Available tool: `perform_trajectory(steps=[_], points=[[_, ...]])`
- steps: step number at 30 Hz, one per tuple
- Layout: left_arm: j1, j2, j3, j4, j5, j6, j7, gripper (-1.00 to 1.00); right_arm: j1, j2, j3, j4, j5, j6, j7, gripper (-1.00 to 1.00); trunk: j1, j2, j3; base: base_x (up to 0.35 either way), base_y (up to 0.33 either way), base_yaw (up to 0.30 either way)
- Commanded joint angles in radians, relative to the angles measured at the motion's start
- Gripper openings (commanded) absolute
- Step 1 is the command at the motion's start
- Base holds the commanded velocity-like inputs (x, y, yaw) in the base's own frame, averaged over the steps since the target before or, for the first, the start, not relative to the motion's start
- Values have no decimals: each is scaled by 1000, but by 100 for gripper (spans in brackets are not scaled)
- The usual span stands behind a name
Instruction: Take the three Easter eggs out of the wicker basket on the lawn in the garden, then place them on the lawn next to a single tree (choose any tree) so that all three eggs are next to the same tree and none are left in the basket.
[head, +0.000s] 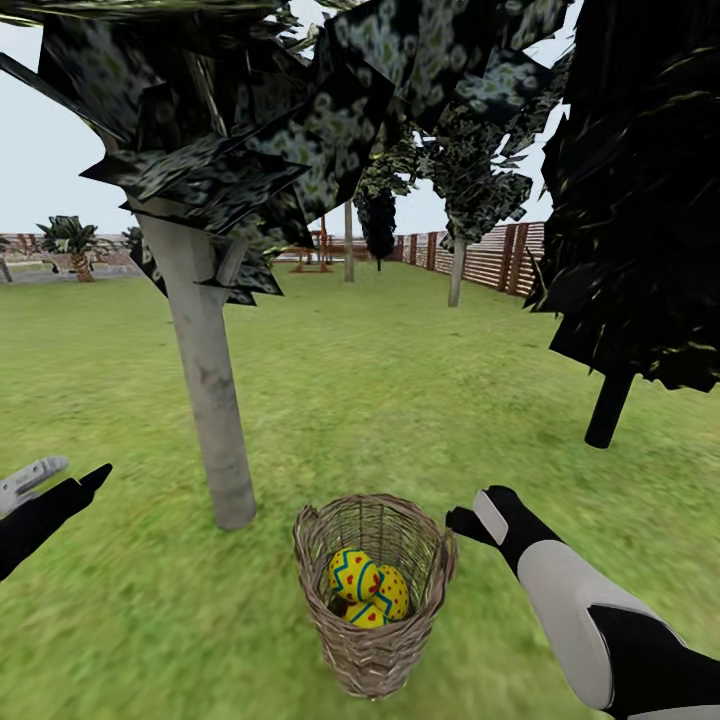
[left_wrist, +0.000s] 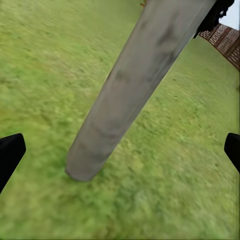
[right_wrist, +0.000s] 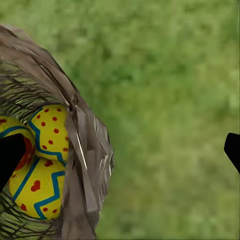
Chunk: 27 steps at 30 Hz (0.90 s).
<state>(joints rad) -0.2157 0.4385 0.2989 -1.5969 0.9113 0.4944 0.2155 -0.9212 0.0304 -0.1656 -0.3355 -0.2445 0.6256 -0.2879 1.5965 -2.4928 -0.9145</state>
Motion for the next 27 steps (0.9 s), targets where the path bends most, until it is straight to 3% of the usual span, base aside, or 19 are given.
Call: perform_trajectory(steps=[1, 27], points=[[-1, 0, 0, -2, 11, 4, 8, 100, 0, 0, -1, -6, -10, 2, -6, 100, -4, 7, 2, 0, 0, 0], [-1, 0, 0, 0, 11, 4, 10, 100, 2, 2, 0, -18, -11, -1, 3, 100, -104, 189, 84, 0, 0, 0]])
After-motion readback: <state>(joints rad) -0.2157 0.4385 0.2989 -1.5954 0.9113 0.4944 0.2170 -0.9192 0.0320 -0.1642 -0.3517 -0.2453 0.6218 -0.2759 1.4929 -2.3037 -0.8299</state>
